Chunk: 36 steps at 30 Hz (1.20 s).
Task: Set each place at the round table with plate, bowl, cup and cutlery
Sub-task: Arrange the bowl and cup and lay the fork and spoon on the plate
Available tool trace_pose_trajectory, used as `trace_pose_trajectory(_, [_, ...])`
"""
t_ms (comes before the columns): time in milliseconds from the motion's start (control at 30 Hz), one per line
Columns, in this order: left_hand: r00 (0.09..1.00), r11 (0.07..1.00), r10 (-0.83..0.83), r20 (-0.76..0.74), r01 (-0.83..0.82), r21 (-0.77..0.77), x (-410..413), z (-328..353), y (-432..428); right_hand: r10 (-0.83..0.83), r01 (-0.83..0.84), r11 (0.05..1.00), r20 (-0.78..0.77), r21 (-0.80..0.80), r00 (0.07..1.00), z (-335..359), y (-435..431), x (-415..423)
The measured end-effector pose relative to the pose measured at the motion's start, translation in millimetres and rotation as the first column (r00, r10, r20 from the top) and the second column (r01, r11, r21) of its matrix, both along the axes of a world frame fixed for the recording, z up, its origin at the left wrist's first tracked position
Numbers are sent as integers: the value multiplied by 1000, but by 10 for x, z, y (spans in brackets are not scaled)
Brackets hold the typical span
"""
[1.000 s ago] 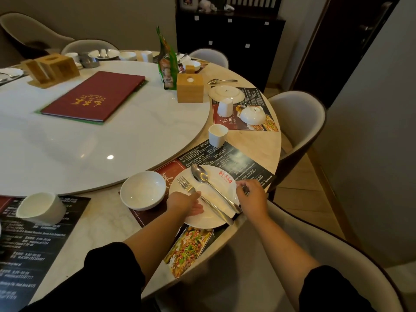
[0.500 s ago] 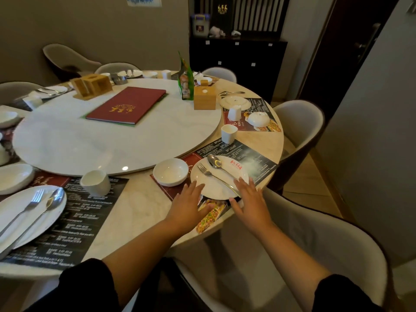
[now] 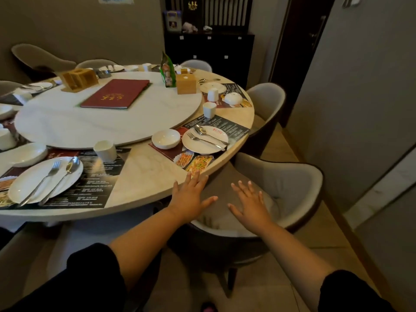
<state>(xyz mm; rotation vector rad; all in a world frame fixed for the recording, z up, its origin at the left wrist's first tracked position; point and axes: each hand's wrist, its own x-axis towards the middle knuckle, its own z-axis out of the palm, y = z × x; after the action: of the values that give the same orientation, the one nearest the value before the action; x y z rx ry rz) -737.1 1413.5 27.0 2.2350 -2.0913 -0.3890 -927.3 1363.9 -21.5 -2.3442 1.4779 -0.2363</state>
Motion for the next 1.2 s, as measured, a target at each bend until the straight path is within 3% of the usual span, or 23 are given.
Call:
trace_pose_trajectory(333, [993,993,-112,-23,110,-50,-962,215,-350,-170,172,985,59,-21,984,269,-328,-1137])
trace_pose_trajectory(600, [982,986,-155,-107,148,-71,-2559,203,-1413,-212,212,977,21,-13,977,395,-1089,-2623])
trace_pose_trajectory(867, [974,992,-121,-189,116,-38,-3727,133,-2269,-165,163,984,-35,-71,986,532,-2208,-3768])
trace_pose_trajectory(1200, [989,997,40,-146,-49,-53,-3852,-66,-3933,-26,26,1000,-55,-16,998,262,-3990,-3932])
